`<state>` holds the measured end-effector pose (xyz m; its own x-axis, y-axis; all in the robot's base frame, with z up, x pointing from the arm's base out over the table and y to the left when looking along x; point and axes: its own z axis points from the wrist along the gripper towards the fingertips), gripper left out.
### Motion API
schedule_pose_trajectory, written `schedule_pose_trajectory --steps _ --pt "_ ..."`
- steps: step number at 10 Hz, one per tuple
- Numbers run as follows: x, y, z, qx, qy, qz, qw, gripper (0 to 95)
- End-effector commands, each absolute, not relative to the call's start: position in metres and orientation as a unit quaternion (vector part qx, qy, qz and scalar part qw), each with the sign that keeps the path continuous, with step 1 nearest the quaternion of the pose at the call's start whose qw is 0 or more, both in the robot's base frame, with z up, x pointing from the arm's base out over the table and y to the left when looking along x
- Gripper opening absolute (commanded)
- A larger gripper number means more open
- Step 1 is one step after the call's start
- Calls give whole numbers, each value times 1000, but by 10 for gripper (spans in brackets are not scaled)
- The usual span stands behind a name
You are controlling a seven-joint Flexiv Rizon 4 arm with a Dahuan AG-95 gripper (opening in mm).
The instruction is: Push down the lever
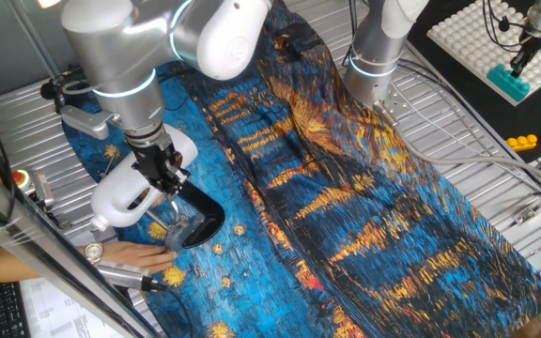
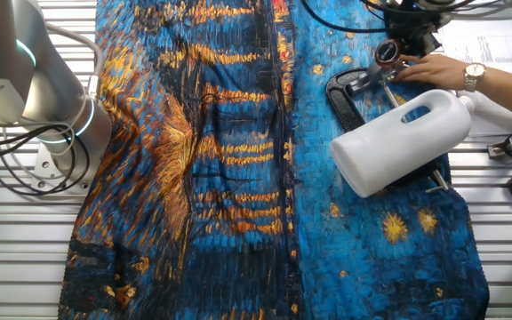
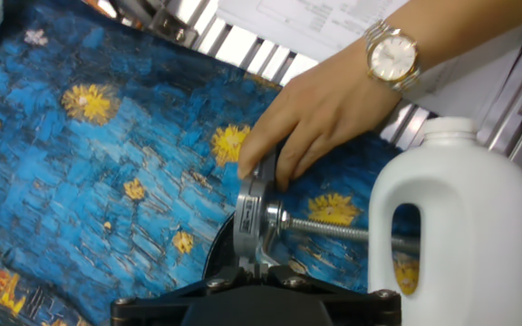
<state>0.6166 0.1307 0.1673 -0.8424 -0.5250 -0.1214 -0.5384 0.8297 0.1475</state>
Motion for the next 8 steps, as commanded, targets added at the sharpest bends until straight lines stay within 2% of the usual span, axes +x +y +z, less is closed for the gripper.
schedule_pose_trajectory --steps 1,8 --pt "614 131 165 -279 956 86 38 0" --pt "603 130 157 -283 955 85 38 0"
